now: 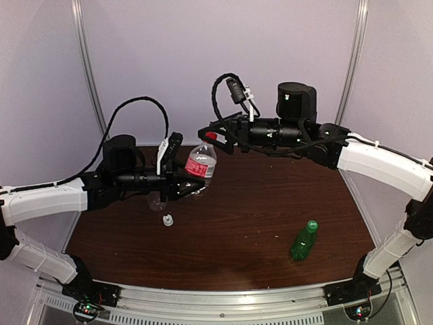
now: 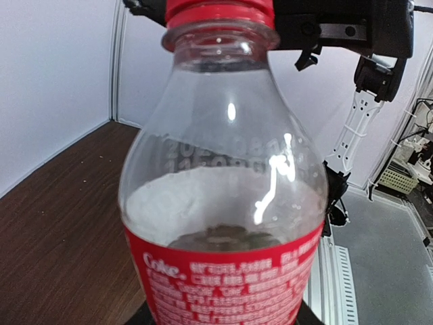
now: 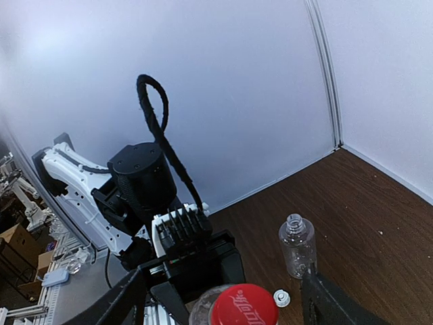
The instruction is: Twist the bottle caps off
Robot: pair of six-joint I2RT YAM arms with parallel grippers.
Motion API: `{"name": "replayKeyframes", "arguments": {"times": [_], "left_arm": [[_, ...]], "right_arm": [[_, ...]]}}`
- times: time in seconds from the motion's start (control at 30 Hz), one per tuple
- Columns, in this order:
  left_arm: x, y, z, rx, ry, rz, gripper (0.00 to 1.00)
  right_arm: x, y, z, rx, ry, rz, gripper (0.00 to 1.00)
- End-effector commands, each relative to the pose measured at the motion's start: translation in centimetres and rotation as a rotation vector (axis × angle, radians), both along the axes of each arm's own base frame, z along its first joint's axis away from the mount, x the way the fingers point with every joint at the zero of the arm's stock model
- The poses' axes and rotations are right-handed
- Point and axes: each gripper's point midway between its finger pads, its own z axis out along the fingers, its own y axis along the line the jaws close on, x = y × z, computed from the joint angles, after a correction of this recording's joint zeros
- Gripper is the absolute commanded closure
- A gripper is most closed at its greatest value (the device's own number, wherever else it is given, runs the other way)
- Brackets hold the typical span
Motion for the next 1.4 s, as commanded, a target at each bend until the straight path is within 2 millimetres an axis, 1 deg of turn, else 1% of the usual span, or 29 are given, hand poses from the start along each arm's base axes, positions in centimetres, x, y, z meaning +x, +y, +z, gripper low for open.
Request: {"name": "replayKeyframes", "arguments": {"times": [0.0,0.17,0.2,0.4,0.57,0.6,0.63,0.7,0.77,0.87,0.93,1.03,1.1,1.17,1.23,1.33,1.37], "left_arm": [[0.5,0.2,2.2,-0.035,-0.063,0.027,0.82],[0.6,0.2,2.3,-0.033,-0.068,0.030,0.82],[0.6,0.2,2.3,-0.033,-0.069,0.030,0.82],[0.6,0.3,2.4,-0.035,-0.073,0.031,0.82],[0.6,0.4,2.2,-0.032,-0.073,0.035,0.82],[0.6,0.4,2.3,-0.034,-0.077,0.037,0.82],[0.6,0.4,2.3,-0.033,-0.077,0.038,0.82],[0.5,0.5,2.4,-0.036,-0.083,0.038,0.82],[0.3,0.5,2.5,-0.040,-0.088,0.030,0.82],[-0.5,0.6,2.8,-0.060,-0.102,-0.006,0.82],[-1.6,0.5,3.2,-0.081,-0.106,-0.061,0.82],[-3.4,0.5,3.8,-0.118,-0.107,-0.165,0.82],[-4.3,0.5,4.0,-0.137,-0.104,-0.213,0.82],[-4.9,0.6,4.2,-0.149,-0.106,-0.242,0.82],[-5.0,0.6,4.2,-0.152,-0.106,-0.246,0.82],[-4.8,0.6,4.1,-0.146,-0.109,-0.236,0.82],[-4.8,0.6,4.1,-0.144,-0.109,-0.232,0.82]], "right_arm": [[1.6,0.0,0.0,-0.023,0.008,-0.102,0.26],[1.1,0.5,-0.3,-0.020,0.013,-0.062,0.50],[1.0,0.6,-0.3,-0.019,0.014,-0.054,0.53],[1.1,0.8,-0.9,-0.028,0.019,-0.050,0.58],[0.8,0.9,-1.1,-0.026,0.015,-0.034,0.77],[0.8,0.9,-1.0,-0.022,0.010,-0.030,0.83],[0.7,0.9,-0.9,-0.020,0.003,-0.026,0.87],[0.5,0.7,-0.7,-0.012,-0.019,-0.015,0.92],[0.3,0.4,-0.6,-0.005,-0.041,0.021,0.94],[-1.0,0.1,0.0,0.022,-0.126,0.145,0.96],[-2.9,-0.1,0.0,0.029,-0.206,0.287,0.95],[-5.6,-0.7,-0.3,0.036,-0.303,0.498,0.91],[-6.6,-1.2,-0.4,0.051,-0.312,0.613,0.87],[-6.7,-1.6,-0.5,0.061,-0.299,0.672,0.82],[-6.2,-1.7,-0.5,0.063,-0.286,0.681,0.79],[-5.0,-1.6,-0.3,0.053,-0.278,0.610,0.68],[-4.5,-1.5,-0.2,0.046,-0.273,0.572,0.62]]}}
